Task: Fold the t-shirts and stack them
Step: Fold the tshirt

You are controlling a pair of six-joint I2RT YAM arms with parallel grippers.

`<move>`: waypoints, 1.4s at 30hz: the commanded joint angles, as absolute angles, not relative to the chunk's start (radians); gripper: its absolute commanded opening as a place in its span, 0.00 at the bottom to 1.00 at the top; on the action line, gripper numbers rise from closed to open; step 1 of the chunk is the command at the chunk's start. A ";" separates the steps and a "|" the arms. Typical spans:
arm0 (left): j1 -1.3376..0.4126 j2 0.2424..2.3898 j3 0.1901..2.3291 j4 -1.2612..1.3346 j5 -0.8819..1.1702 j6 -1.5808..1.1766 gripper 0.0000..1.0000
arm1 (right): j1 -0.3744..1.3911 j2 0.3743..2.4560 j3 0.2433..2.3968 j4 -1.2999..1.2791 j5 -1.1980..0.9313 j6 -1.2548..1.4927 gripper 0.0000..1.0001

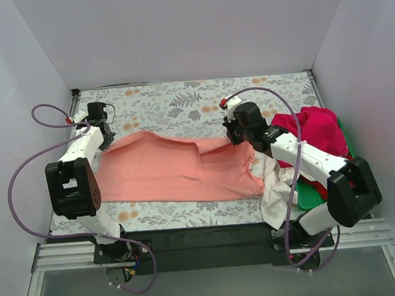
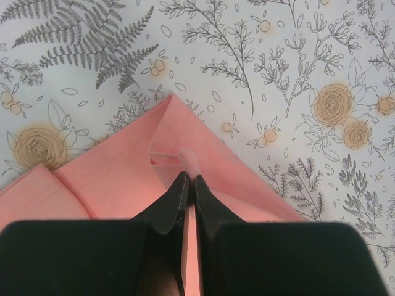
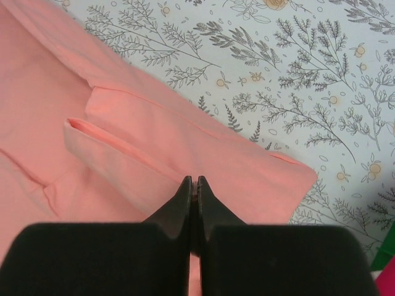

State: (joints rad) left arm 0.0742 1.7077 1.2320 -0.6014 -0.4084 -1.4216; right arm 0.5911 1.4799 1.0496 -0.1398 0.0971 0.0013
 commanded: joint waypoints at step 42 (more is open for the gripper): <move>0.080 1.345 1.069 -0.727 -0.510 -1.700 0.86 | 0.733 0.862 0.452 -0.164 -0.158 0.296 0.76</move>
State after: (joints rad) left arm 0.0769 1.4155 1.0264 -0.7391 -0.5591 -1.7016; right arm 0.7296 0.9112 0.4175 -0.2073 -0.1471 0.2771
